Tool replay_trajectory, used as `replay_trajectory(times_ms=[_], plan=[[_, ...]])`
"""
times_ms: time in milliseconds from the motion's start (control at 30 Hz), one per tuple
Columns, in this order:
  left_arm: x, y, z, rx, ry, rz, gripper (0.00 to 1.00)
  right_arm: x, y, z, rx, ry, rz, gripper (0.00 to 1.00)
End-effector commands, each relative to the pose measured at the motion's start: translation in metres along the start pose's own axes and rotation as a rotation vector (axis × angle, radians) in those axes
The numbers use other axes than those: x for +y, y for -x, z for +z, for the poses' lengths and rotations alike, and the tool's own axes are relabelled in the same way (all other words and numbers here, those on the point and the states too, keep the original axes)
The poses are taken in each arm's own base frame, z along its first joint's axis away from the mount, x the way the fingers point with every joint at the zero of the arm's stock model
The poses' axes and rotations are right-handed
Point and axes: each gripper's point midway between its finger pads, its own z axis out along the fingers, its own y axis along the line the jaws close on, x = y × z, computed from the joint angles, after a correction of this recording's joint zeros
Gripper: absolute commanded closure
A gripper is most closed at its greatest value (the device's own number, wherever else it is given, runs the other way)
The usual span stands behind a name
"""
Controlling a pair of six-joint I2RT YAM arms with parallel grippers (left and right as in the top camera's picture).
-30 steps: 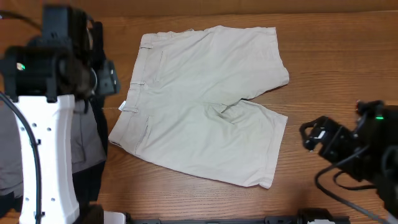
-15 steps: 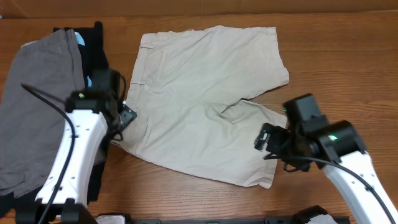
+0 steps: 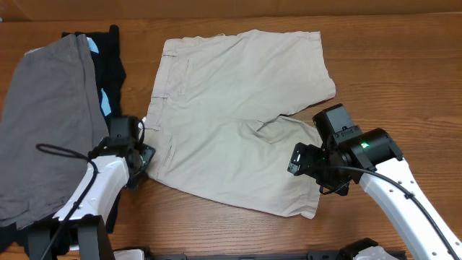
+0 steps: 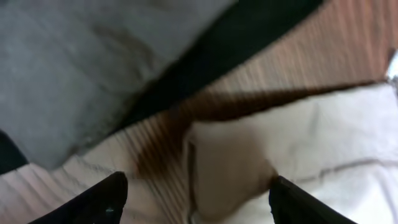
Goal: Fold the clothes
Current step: 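Grasp the waistband corner with left gripper and leg hem with right gripper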
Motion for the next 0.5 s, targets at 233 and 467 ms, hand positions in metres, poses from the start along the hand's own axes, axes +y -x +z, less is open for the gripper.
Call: replay_trajectory(times_ms=[233,467], plan=[[-0.002,0.005,0.008,-0.027,-0.044,-0.024,0.96,-0.001,-0.018,0.011,0.031,-0.042,0.046,0.15],[-0.001,0.003,0.009,-0.019,-0.038,-0.022,0.96,-0.021,-0.057,0.045,0.107,-0.154,0.188,0.19]])
